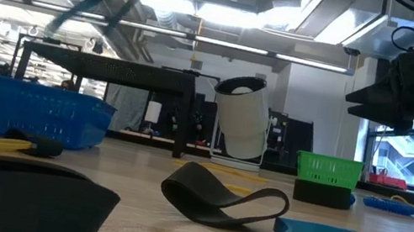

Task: Pick & Place Office Desk Supplies
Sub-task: Put the blue rubber band into the blue bin

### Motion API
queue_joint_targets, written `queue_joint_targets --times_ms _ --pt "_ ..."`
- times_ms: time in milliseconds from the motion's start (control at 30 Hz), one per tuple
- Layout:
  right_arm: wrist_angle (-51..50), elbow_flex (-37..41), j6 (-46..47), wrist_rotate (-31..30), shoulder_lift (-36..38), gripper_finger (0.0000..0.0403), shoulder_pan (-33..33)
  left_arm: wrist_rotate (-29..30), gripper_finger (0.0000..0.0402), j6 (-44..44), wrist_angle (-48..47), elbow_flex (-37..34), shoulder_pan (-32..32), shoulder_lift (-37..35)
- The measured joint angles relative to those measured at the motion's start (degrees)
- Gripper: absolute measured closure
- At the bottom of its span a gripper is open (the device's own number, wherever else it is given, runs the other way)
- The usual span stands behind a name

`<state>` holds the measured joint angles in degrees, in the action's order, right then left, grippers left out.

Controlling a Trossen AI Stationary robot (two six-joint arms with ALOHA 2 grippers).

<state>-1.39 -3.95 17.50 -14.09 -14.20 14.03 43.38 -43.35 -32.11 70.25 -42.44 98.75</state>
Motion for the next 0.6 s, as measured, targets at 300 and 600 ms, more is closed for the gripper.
queue_joint_targets --times_ms 300,600 --pt "0.0 0.0 -0.01 0.01 0.01 0.0166 0.0 11.18 0.0398 18.06 18.73 3.76 6.12 -0.1" --pt "0.0 0.0 -0.01 0.01 0.01 0.0166 0.01 7.01 0.0398 20.29 23.35 4.34 15.36 -2.28"
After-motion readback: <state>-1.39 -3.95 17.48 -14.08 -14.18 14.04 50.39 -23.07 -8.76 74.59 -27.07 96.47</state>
